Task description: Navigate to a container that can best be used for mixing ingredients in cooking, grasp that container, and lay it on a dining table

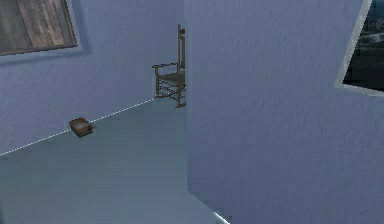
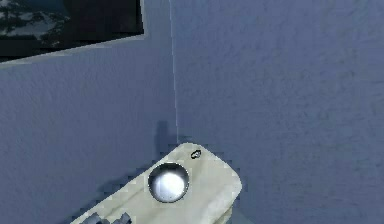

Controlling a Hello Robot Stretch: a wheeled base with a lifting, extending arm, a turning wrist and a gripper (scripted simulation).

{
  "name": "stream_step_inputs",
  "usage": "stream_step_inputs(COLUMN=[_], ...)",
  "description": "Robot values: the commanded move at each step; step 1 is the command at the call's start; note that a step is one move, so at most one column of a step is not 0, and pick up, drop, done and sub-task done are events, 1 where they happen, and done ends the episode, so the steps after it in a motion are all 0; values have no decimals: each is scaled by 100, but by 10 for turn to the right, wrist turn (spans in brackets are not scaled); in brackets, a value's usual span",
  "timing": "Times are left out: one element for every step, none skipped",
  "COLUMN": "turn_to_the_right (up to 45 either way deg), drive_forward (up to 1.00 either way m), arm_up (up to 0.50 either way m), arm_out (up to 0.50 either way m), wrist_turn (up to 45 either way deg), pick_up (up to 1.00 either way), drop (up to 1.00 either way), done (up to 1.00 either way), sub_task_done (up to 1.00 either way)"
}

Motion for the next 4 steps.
stream_step_inputs(turn_to_the_right=[0, 0, 0, 0], drive_forward=[0, 0, 0, 0], arm_up=[50, 18, 0, 0], arm_out=[0, 0, 22, 0], wrist_turn=[0, 0, 0, 450], pick_up=[0, 0, 0, 0], drop=[0, 0, 0, 0], done=[0, 0, 0, 0], sub_task_done=[0, 0, 0, 0])
